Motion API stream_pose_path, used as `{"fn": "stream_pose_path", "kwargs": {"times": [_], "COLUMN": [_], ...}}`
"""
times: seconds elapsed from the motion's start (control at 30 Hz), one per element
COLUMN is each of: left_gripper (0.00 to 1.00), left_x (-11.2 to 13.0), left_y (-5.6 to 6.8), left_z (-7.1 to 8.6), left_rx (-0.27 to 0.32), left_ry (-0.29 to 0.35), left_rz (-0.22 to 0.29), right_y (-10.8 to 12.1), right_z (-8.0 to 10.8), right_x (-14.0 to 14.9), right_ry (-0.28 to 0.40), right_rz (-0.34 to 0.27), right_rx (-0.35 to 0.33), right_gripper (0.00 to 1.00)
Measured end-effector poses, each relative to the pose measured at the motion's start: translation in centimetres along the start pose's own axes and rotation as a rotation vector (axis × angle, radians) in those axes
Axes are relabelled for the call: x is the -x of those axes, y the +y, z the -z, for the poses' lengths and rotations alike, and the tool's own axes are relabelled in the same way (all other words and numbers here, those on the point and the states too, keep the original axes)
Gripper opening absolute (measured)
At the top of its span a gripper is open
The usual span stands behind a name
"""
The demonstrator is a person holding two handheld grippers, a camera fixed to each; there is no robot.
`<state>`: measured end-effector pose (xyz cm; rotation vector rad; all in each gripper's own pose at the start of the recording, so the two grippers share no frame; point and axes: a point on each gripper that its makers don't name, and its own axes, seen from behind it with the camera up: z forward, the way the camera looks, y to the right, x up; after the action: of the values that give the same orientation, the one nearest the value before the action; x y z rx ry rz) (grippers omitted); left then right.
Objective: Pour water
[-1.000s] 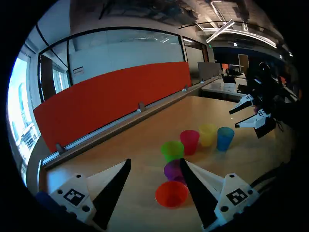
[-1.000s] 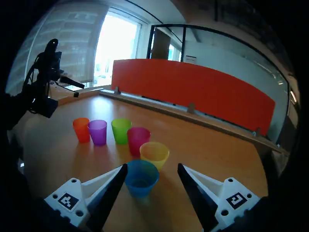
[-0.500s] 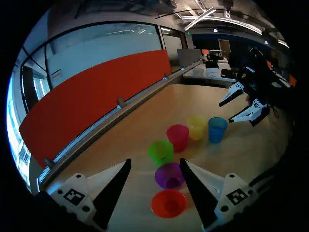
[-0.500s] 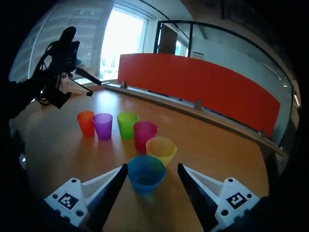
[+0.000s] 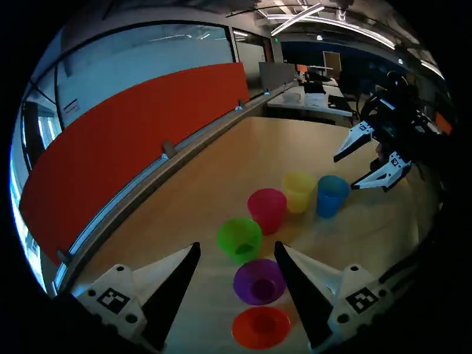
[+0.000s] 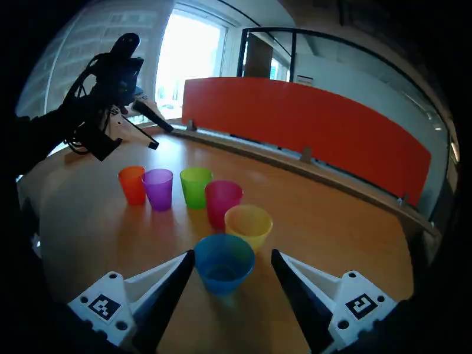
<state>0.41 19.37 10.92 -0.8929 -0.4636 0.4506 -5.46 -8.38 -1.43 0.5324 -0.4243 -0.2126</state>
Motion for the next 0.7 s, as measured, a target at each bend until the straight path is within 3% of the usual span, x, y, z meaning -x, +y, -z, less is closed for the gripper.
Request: {"fn": "stream_pose_path", "kwargs": {"times": [0.33, 0.7], "left_gripper": [0.93, 0.93], "left_x": [0.0, 1.0], "left_y": [1.3, 1.6], "left_z": [-2.9, -6.0], "left_rx": [0.068, 0.093], "left_ry": [-0.065, -0.138], "left_rz": [-0.080, -0.114], "right_y": [0.0, 0.1], "right_z": [-0.5, -0.7], "right_x": [0.0, 0.5], "right_ry": [-0.002, -0.011], "right_rz": [0.002, -0.004], "right_rx": [-0.011, -0.017], "right_gripper": [1.00, 1.00]}}
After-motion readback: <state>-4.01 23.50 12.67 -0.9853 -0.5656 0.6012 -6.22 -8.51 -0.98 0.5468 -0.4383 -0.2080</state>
